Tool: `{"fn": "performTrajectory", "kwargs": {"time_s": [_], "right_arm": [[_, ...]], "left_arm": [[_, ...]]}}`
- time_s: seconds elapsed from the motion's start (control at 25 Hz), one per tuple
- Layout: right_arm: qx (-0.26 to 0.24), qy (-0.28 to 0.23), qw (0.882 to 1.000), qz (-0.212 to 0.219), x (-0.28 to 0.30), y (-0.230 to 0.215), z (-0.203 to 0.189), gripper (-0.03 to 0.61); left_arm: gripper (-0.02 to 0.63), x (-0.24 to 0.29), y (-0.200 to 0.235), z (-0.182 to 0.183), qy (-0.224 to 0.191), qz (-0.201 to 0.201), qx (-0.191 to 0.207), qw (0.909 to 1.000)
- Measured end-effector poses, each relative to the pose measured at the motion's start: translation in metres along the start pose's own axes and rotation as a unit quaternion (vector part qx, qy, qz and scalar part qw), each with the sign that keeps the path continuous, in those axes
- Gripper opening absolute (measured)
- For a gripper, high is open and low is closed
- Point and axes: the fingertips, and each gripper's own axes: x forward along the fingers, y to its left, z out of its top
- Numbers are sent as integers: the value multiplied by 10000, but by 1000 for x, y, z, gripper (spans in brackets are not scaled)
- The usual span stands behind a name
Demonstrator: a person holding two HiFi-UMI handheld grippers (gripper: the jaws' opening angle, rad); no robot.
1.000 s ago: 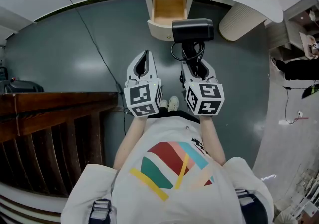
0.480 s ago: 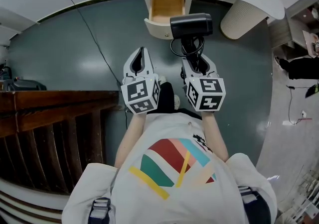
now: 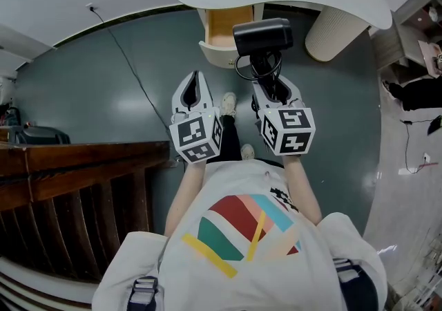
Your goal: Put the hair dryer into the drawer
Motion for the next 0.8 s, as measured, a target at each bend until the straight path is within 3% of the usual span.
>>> {"fn": "performTrajectory", "kwargs": {"time_s": [0.44,0.64,0.8], "right_arm": [[-78,103,9999,-4,78,-14,27,163],[-47,75,10000,3,125,-22,57,163],[79,22,10000,-25,168,-27,88,163]], "left_arm": [[17,88,28,11,-9,-102,-180,9998],[17,145,44,27,-63,-175,-255,9995],[17,192,54,45,-118,-326,-78,9994]]}}
